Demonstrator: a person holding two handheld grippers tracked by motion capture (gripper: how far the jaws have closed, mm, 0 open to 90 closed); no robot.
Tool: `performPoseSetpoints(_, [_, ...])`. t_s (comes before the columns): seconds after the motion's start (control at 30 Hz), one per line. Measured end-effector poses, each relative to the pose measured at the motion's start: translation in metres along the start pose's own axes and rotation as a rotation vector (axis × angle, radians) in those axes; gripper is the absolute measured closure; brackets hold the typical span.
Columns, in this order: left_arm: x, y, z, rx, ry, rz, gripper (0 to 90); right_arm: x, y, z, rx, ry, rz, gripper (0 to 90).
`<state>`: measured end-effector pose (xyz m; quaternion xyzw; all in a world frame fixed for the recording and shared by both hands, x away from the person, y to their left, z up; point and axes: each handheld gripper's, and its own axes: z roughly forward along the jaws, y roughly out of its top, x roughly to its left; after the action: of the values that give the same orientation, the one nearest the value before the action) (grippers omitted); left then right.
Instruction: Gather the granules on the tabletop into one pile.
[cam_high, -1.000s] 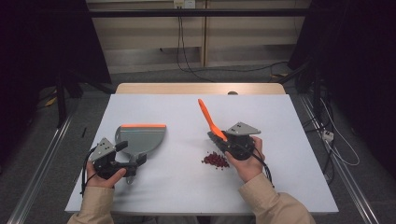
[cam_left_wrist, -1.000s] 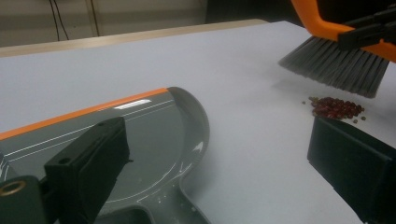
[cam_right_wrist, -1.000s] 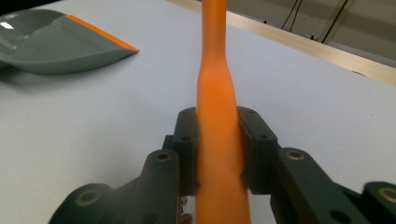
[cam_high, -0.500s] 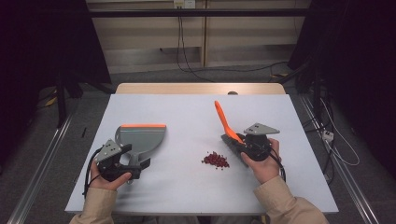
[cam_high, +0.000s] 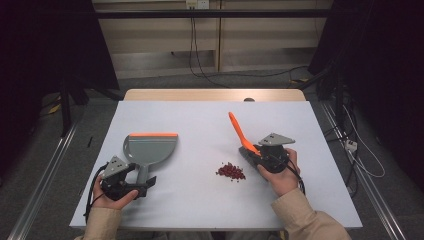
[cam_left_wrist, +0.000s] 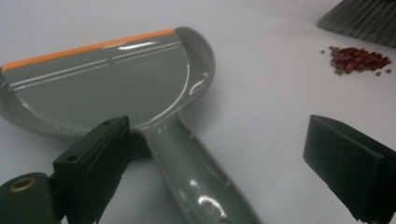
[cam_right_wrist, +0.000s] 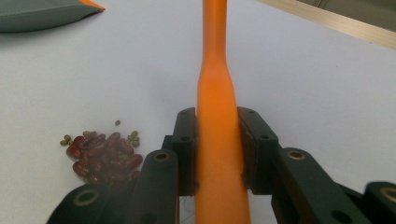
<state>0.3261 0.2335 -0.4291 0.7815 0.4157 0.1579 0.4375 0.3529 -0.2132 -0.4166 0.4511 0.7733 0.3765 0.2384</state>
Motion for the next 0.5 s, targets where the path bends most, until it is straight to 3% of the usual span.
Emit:
performPoseSetpoints(0.13, [0.0021,-0.0031,0.0006,0.043,0.036,-0.021,9.7,-0.0004,0.0003,-0.001,0.008,-0.002,-0.005,69.6])
performPoseSetpoints(0.5, [0.004,-0.0056,0.0083,0.116,0.08,-0.074,15.6,-0.0032,0.0099,-0.0046,0.07,0.012,-0.003,67.2])
